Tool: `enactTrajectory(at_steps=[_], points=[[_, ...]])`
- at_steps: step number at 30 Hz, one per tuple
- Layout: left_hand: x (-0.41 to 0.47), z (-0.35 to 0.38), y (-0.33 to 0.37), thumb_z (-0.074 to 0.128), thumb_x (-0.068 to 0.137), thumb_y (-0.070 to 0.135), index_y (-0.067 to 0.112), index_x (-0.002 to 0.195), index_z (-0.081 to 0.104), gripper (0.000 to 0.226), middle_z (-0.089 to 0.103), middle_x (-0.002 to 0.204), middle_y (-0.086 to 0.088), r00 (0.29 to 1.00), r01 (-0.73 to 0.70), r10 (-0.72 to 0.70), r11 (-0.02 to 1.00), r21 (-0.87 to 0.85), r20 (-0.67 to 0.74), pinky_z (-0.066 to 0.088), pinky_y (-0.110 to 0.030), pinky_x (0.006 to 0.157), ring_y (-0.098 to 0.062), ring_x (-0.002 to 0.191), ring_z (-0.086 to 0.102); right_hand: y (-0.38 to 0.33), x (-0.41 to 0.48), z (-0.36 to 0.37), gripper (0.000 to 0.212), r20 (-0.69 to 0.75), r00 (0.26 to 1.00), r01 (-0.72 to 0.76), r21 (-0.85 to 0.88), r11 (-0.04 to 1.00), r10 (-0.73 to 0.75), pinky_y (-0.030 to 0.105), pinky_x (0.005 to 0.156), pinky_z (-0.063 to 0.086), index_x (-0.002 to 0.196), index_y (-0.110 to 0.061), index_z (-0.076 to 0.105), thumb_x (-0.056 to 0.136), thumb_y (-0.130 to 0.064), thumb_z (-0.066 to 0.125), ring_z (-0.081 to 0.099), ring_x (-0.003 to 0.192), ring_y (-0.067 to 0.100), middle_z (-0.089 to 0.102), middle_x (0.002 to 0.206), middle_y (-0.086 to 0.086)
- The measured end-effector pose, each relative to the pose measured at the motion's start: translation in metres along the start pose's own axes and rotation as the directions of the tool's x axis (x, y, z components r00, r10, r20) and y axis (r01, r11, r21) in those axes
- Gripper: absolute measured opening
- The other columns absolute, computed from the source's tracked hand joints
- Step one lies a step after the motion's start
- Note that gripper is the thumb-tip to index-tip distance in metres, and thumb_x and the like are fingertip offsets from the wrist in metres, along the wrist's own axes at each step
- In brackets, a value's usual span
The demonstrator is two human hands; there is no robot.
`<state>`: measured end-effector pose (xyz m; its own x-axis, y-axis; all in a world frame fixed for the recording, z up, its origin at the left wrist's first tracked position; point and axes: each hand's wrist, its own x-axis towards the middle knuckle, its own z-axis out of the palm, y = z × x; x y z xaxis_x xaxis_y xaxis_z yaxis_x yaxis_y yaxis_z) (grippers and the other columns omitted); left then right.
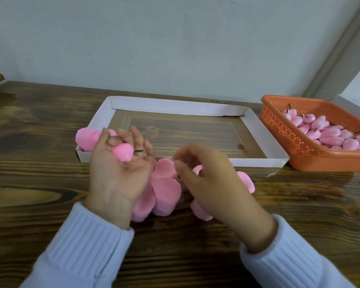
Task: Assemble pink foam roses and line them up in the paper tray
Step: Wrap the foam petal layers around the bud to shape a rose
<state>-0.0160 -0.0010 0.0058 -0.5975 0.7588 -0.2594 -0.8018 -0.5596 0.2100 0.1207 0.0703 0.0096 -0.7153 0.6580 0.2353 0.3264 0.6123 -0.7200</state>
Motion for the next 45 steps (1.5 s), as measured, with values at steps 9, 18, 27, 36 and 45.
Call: enactTrajectory(at_steps=[9,18,27,36,45], points=[[0.005,-0.002,0.004,0.056,0.095,0.033,0.02,0.047,0.05,0.05,0.058,0.062,0.014,1.0,-0.017,0.017,0.999,-0.033,-0.026,0.043,-0.028,0.077,-0.009,0.065,0.066,-0.005,0.022,0.022,0.026,0.075,0.997,0.033,-0.58,0.814,0.013,0.034,0.086,0.038,0.111,-0.019,0.06,0.094,-0.033,0.046,0.053,0.103,0.023,0.061,0.107,0.001],[0.007,-0.004,0.0,0.053,0.096,0.034,0.021,0.058,0.049,0.041,0.057,0.061,0.013,0.999,-0.033,0.033,0.999,0.017,-0.013,0.041,-0.029,0.071,-0.009,0.062,0.063,-0.006,0.022,0.03,0.011,0.028,0.999,0.036,-0.536,0.844,-0.026,0.033,0.084,0.039,0.099,-0.019,0.052,0.09,-0.024,0.053,0.052,0.101,0.022,0.06,0.103,-0.002],[0.008,-0.004,-0.002,0.057,0.094,0.036,0.022,0.057,0.048,0.041,0.058,0.061,0.013,0.999,-0.032,0.033,0.999,0.027,-0.037,0.042,-0.028,0.071,-0.008,0.059,0.063,-0.003,0.023,0.03,0.016,-0.001,0.999,0.043,-0.504,0.863,-0.05,0.033,0.083,0.04,0.104,-0.022,0.059,0.088,-0.027,0.055,0.053,0.099,0.02,0.06,0.103,-0.004],[0.008,-0.004,-0.002,0.054,0.095,0.038,0.023,0.059,0.047,0.04,0.058,0.062,0.013,0.998,-0.037,0.04,0.998,0.051,-0.043,0.041,-0.028,0.072,-0.007,0.059,0.062,0.001,0.022,0.03,0.023,-0.022,0.999,0.019,-0.509,0.861,-0.036,0.038,0.078,0.051,0.114,-0.017,0.055,0.093,-0.013,0.049,0.063,0.091,0.026,0.068,0.094,0.003],[0.009,-0.005,-0.002,0.054,0.096,0.038,0.023,0.061,0.047,0.038,0.057,0.061,0.013,0.998,-0.029,0.032,0.998,0.058,-0.048,0.041,-0.028,0.07,-0.007,0.06,0.062,0.005,0.02,0.033,0.024,-0.078,0.994,0.018,-0.546,0.837,-0.073,0.033,0.07,0.046,0.116,-0.02,0.053,0.093,-0.015,0.049,0.064,0.091,0.026,0.068,0.098,0.0]])
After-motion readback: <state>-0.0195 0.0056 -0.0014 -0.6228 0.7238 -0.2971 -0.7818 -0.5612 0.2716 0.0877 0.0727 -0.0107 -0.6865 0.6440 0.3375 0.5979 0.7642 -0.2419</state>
